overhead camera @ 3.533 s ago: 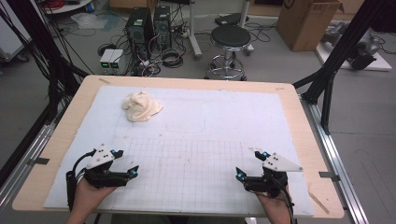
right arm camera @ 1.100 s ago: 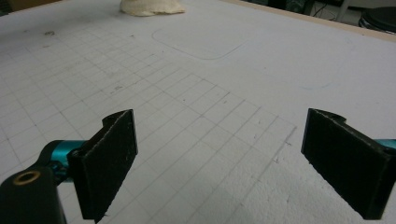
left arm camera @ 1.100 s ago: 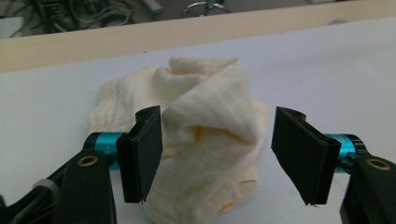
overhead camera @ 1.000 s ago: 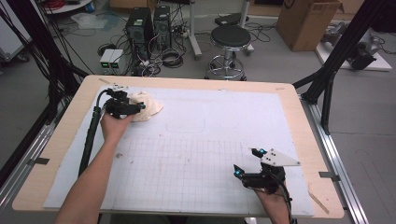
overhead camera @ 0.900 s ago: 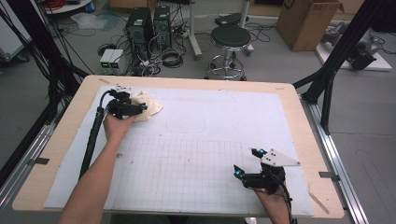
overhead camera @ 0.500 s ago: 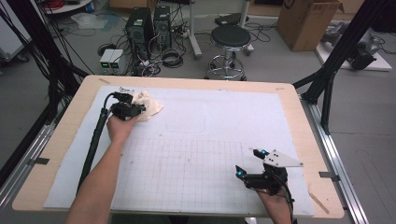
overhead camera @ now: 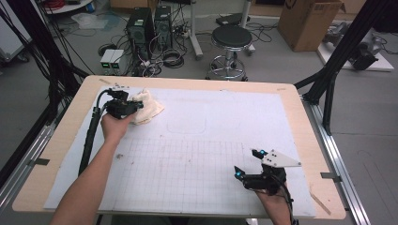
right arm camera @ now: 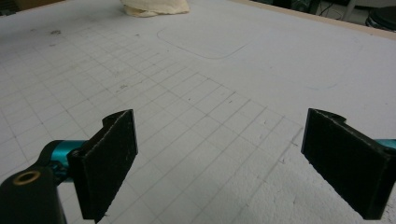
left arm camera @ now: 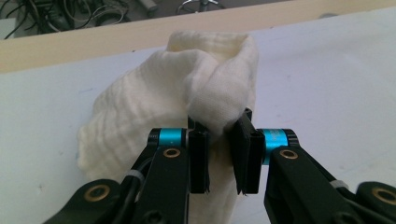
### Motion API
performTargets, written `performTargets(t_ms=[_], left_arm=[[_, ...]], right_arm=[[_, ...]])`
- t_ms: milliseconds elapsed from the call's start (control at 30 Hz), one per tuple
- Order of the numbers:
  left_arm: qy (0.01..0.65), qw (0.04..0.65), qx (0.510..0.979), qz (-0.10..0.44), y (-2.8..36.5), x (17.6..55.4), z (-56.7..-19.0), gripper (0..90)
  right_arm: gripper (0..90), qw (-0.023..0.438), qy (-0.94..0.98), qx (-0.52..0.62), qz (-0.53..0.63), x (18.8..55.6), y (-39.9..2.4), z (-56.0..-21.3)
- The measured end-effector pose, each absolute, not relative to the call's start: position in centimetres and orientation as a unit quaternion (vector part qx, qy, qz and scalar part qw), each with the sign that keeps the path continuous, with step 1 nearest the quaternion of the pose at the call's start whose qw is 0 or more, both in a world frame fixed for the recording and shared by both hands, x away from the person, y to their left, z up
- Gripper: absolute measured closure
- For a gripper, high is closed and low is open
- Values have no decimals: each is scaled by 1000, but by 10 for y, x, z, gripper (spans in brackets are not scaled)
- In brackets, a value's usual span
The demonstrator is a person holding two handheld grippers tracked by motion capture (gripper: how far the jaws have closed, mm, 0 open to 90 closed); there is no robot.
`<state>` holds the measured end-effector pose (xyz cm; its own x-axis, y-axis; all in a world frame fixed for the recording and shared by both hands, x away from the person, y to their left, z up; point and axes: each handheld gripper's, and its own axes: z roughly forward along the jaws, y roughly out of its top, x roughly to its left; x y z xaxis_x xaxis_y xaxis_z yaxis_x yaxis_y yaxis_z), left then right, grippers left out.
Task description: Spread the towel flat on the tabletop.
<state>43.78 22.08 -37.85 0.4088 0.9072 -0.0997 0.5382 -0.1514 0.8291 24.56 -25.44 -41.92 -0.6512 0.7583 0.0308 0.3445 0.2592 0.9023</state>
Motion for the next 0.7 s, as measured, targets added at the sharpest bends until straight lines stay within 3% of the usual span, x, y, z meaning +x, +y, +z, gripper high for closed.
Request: performTargets(t_ms=[700], left_arm=[[383, 500, 759, 166, 161, 359, -332, 777]], right_arm=[[101, 213, 766, 360, 488, 244, -252, -418]])
